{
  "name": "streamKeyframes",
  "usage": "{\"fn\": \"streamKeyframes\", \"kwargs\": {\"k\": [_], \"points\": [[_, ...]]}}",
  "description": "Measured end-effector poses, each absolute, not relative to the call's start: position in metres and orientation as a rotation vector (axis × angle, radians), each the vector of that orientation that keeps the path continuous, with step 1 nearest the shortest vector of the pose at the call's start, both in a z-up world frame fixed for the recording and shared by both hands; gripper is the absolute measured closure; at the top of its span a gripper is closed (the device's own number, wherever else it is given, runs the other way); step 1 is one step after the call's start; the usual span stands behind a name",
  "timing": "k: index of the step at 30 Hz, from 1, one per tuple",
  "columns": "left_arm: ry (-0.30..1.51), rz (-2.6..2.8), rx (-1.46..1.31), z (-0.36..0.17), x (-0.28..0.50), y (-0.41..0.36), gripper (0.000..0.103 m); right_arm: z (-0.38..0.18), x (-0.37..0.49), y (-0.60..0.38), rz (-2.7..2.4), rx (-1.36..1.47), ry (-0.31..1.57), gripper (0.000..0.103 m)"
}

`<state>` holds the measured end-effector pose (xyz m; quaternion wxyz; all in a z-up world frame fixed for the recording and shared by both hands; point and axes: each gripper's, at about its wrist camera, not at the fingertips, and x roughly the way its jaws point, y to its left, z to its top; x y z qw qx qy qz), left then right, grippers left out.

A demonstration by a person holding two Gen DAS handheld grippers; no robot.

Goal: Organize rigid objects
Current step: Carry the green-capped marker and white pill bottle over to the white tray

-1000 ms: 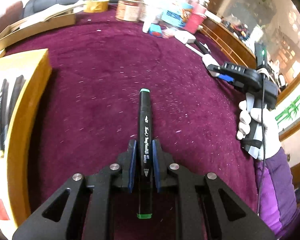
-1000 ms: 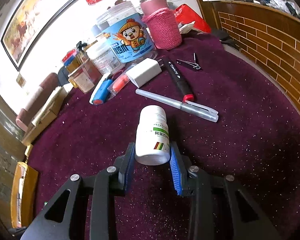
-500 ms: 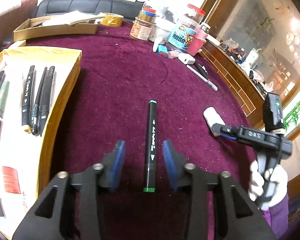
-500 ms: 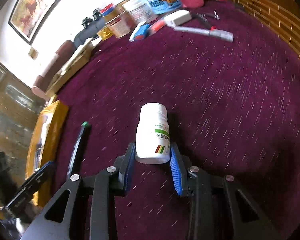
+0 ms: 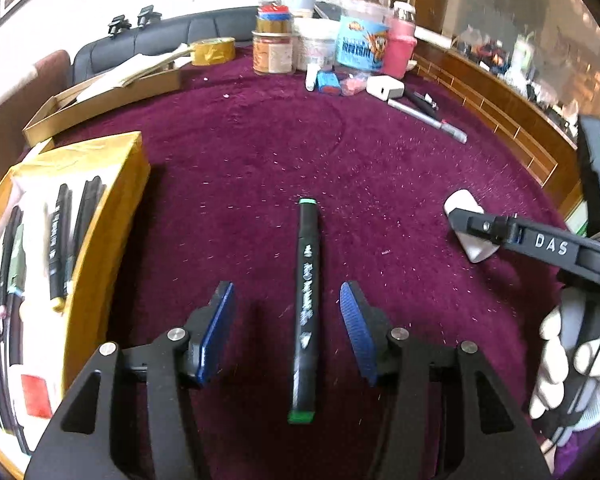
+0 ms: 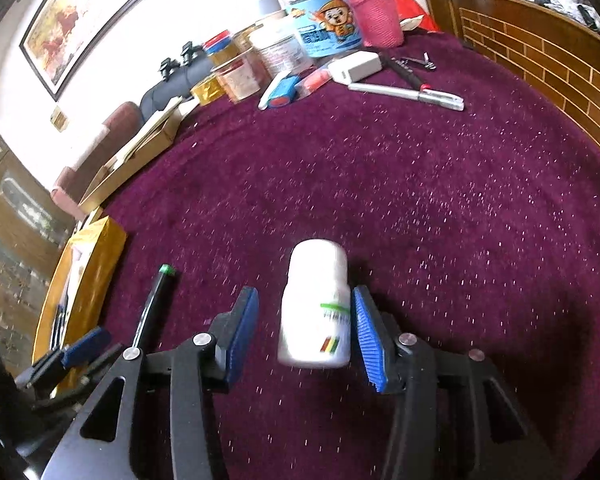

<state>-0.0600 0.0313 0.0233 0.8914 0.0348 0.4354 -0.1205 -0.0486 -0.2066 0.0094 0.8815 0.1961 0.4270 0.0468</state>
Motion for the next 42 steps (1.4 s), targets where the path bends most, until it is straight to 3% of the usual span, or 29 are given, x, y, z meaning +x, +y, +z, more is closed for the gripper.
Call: {"fn": "streamKeyframes", "kwargs": {"k": [4, 13, 21, 39, 41, 42], "points": [[0.942, -0.233, 0.107, 0.008, -0.055, 0.020, 0.049, 0.007, -0.045, -0.204, 0.085, 0.400, 0.854, 0.060], [0.936, -0.223, 0.108, 0.008, -0.058, 0.017, 0.030, 0.003, -0.045, -0.209, 0.117, 0.440, 0.813, 0.057], [0.949, -0.239, 0.115, 0.005, -0.055, 0.011, 0.021, 0.004, -0.044, -0.205, 0.108, 0.420, 0.817, 0.057], [0.949, -0.257, 0.095, 0.005, -0.054, 0.010, 0.018, 0.003, -0.043, -0.205, 0.109, 0.420, 0.816, 0.057], [0.929, -0.276, 0.061, 0.008, -0.055, 0.016, 0.040, 0.003, -0.043, -0.205, 0.108, 0.420, 0.816, 0.057], [0.920, -0.293, 0.052, 0.009, -0.056, 0.019, 0.073, 0.003, -0.043, -0.205, 0.108, 0.420, 0.816, 0.057]]}}
